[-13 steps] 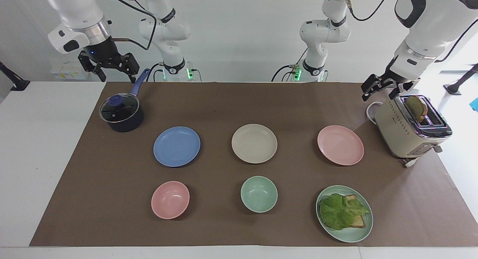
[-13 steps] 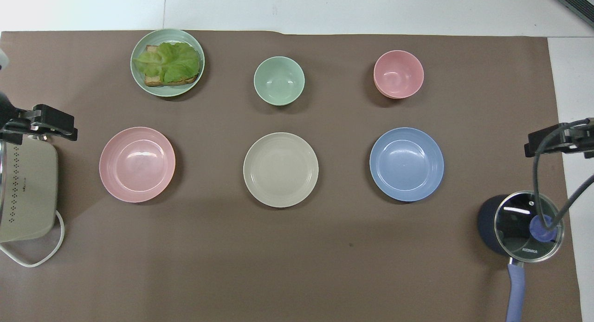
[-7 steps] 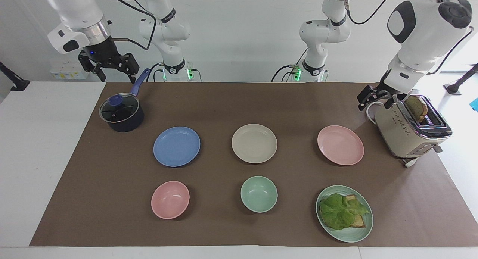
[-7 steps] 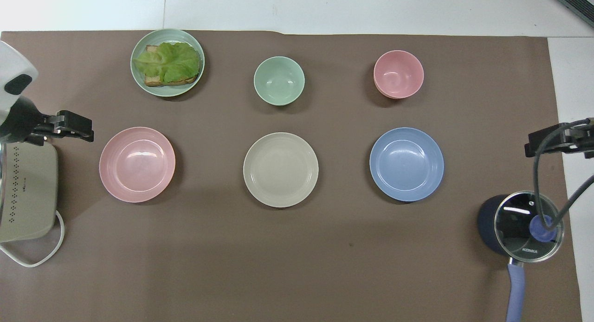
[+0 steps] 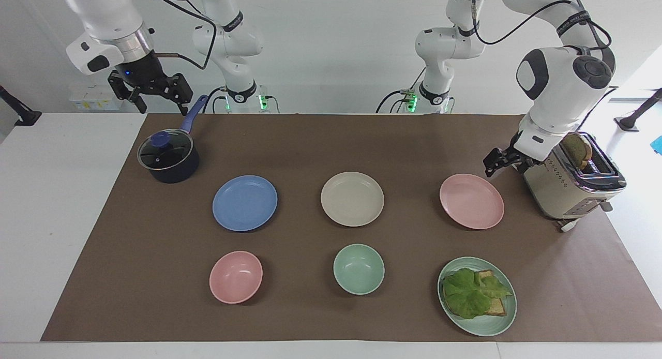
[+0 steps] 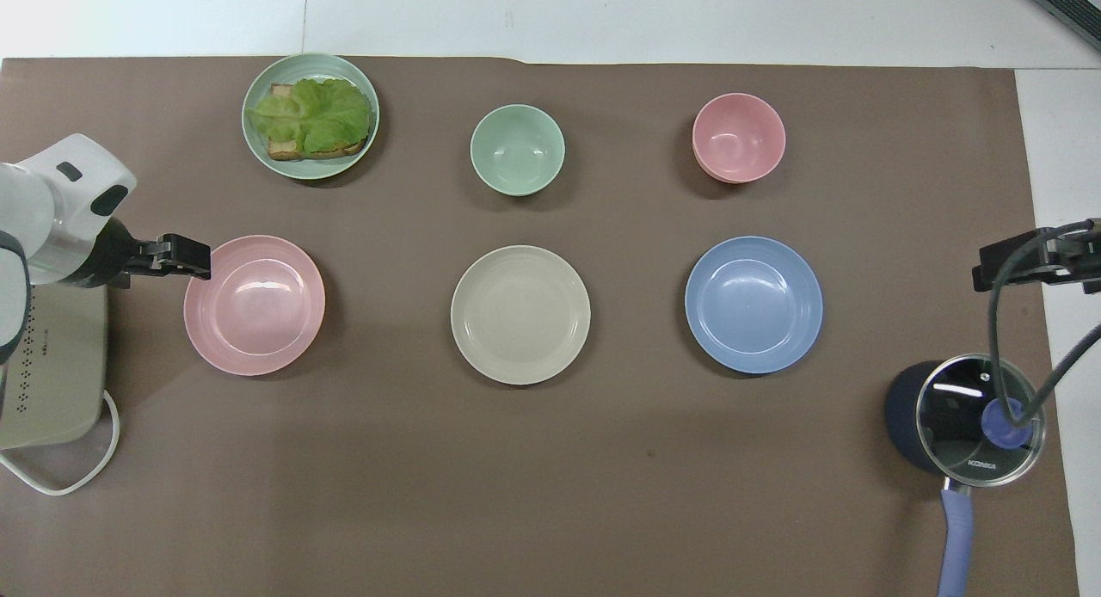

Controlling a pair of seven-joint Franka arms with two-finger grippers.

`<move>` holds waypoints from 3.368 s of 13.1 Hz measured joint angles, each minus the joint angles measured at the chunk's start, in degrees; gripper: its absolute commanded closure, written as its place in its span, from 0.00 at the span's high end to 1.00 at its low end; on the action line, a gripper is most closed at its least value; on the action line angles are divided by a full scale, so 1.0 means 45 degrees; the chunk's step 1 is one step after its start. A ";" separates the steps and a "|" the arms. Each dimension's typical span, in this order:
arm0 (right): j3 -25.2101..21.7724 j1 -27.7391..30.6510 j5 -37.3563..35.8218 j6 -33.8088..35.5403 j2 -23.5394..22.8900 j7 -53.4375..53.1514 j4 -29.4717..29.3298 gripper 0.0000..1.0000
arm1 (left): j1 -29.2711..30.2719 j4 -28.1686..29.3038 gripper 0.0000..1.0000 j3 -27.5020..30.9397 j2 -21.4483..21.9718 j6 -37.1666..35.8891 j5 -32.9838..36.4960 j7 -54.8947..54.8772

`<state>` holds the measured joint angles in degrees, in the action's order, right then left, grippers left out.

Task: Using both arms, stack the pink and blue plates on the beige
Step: 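Move the left gripper toward the pink plate's rim nearest it, then grasp the pink plate rim with the left gripper and lift, then carry the pink plate onto the beige plate with the left gripper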

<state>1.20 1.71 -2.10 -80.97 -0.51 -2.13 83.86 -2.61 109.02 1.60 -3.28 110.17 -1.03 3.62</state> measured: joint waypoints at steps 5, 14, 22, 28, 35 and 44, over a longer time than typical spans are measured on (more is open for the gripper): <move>0.0000 0.0000 0.0000 0.0000 0.0000 0.0000 0.0000 1.00 | 0.0381 0.0745 1.00 0.0008 -0.1241 0.1446 0.0000 0.0018; 0.0000 0.0000 0.0000 0.0000 0.0000 0.0000 0.0000 1.00 | 0.1504 0.2309 0.32 -0.0046 -0.1796 0.2917 -0.0004 0.1524; -0.0003 0.0002 0.0000 0.0000 0.0000 0.0000 0.0000 1.00 | 0.1463 0.2376 0.00 -0.0238 -0.1593 0.2350 -0.0029 0.3460; -0.0005 0.0003 0.0000 0.0000 0.0000 0.0000 0.0000 1.00 | 0.1125 0.0436 0.00 -0.0374 -0.1379 -0.0690 -0.1411 0.3609; -0.0006 0.0004 0.0000 0.0000 0.0001 0.0000 0.0000 1.00 | -0.2165 -0.0665 0.00 -0.0480 -0.1060 -0.1698 -0.2295 0.5442; -0.0006 0.0004 0.0000 0.0000 0.0001 0.0000 0.0000 1.00 | -0.5220 0.1102 0.00 -0.0487 -0.1049 0.1760 -0.3162 0.5759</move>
<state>1.17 1.73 -2.10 -80.97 -0.51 -2.13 83.86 -26.10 113.98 -0.60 -8.00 118.09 -15.26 29.53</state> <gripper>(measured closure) 0.000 0.956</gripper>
